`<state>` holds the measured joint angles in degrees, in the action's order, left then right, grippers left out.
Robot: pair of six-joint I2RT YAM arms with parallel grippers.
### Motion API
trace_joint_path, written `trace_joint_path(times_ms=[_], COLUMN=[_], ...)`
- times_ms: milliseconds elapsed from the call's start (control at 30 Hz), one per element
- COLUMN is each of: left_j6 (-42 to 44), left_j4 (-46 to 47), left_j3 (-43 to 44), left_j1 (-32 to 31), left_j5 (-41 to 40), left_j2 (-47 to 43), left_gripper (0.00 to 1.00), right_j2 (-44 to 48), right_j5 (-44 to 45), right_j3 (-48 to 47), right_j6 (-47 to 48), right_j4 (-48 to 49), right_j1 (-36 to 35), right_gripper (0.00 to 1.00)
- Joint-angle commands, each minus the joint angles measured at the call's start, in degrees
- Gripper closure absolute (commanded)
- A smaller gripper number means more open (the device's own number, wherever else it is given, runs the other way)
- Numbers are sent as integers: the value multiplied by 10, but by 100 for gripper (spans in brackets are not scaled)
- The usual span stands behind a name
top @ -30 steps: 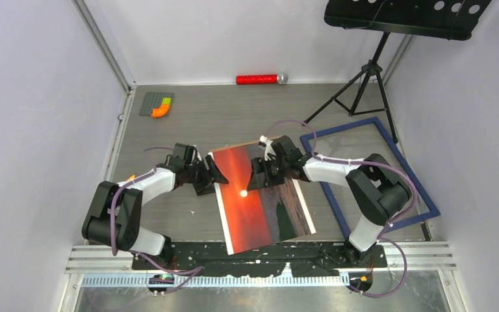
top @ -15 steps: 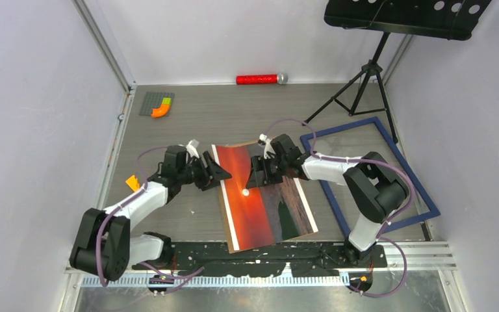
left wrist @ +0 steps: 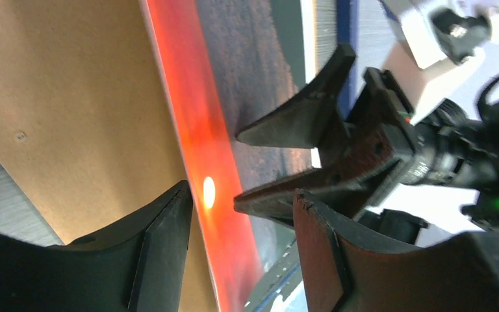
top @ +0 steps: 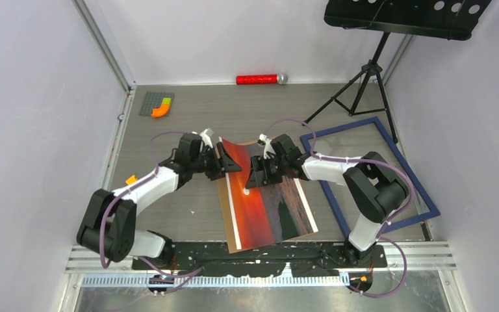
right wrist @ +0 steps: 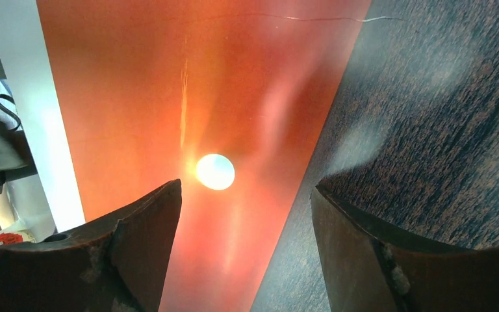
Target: Take the photo out of the frame
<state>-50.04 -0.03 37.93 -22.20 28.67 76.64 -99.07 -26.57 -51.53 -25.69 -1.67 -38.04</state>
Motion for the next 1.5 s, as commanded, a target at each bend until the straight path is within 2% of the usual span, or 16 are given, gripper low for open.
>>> trace_joint_path(times_ms=[0,67,167,233,367,467,700,733,833,933,1100,1233,1333,1467], left_j6=[62,61,58,70,100,112,148,146,128,104,38,49,118,143], left_j4=[-91,-92,-92,-114,-184,-227,-359,-368,-379,-376,-326,-244,-286,-385], left_j3=[49,58,59,67,101,131,202,206,210,204,170,161,237,317], left_j1=[-11,-12,-15,-15,-15,4,159,179,228,282,357,404,412,416], left_j5=[-54,-45,-63,-92,-177,-233,-298,-307,-343,-345,-350,-306,-321,-429], left_j2=[61,81,76,62,25,6,-23,-28,-41,-43,-38,-23,24,66], left_gripper=[44,53,79,100,100,100,100,100,100,100,100,100,100,100], right_j2=[-12,-12,-8,0,38,81,209,227,258,289,307,310,311,315], right_j5=[4,5,13,22,48,103,191,203,222,233,225,219,219,218], right_j3=[7,8,11,12,7,0,22,29,47,65,76,79,81,83], right_j6=[-1,-2,0,4,19,37,56,54,42,35,42,46,49,52], right_j4=[-2,-1,-1,-6,-18,-37,-50,-50,-52,-51,-51,-52,-52,-61], right_j1=[-3,-3,-2,-1,8,14,45,49,82,106,127,132,137,142], right_gripper=[22,22,22,22,19,16,9,2,4,4,4,5,4,4])
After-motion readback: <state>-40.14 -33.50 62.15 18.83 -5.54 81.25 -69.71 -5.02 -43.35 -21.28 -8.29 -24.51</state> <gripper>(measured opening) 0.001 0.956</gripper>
